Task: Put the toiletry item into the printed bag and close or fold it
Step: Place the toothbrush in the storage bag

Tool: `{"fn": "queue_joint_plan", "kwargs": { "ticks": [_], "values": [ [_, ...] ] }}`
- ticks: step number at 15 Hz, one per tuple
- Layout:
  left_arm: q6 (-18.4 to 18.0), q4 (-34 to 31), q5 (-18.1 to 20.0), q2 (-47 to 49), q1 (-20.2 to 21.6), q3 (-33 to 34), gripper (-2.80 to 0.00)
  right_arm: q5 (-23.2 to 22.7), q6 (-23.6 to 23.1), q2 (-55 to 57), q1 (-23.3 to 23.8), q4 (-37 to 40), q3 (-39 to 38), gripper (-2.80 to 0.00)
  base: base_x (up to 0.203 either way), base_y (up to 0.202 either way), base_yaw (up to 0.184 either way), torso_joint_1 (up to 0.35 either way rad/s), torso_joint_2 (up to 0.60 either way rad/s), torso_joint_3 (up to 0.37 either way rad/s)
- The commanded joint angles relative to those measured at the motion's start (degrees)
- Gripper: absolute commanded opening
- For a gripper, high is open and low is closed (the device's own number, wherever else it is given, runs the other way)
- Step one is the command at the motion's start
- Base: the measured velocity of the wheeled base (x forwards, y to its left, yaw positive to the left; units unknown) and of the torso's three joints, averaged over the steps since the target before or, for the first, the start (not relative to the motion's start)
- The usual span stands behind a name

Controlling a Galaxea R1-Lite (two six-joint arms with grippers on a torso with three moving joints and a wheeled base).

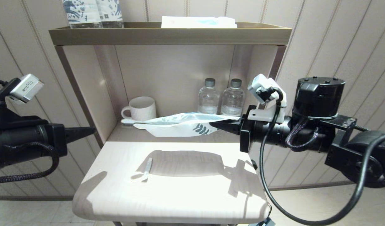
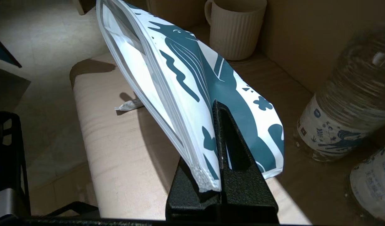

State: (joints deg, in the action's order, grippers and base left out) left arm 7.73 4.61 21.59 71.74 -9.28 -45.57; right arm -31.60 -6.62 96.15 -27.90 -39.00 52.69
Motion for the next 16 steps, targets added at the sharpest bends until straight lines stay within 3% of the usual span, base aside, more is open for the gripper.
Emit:
{"fn": "queue_joint_plan", "kwargs": {
  "ticks": [1,4,7,11,13,16],
  "values": [
    [0.56,-0.57,2.13,-1.21,-0.11,0.47,-2.80,3.75,1.73,-1.39,-0.54,-0.12,-0.85,-2.80,0.000,0.000,0.000,0.000,0.00,0.000],
    [2.62,-0.13,5.94,-0.49,-3.03,-0.70,-2.80,18.33,2.53,-0.75,-2.88,0.16,-0.65,-2.80,0.000,0.000,0.000,0.000,0.00,0.000],
    [2.31,5.83,17.86,-0.20,-3.45,0.09,-2.80,18.62,2.90,-0.44,-5.50,0.56,-0.01,-2.80,0.000,0.000,0.000,0.000,0.00,0.000],
    [1.62,7.86,19.13,4.86,-5.89,-3.42,-2.80,18.50,4.96,-1.09,-5.88,7.82,4.32,-2.80,0.000,0.000,0.000,0.000,0.00,0.000],
    [-0.83,7.86,19.17,6.30,-6.44,-5.33,-2.80,18.45,10.81,-1.23,-6.53,13.68,9.06,-2.80,0.000,0.000,0.000,0.000,0.00,0.000],
    [-1.75,7.94,19.67,7.19,-7.66,-8.09,-2.80,17.99,18.85,-1.17,-6.57,21.17,14.90,-2.80,0.000,0.000,0.000,0.000,0.00,0.000]
  ]
}}
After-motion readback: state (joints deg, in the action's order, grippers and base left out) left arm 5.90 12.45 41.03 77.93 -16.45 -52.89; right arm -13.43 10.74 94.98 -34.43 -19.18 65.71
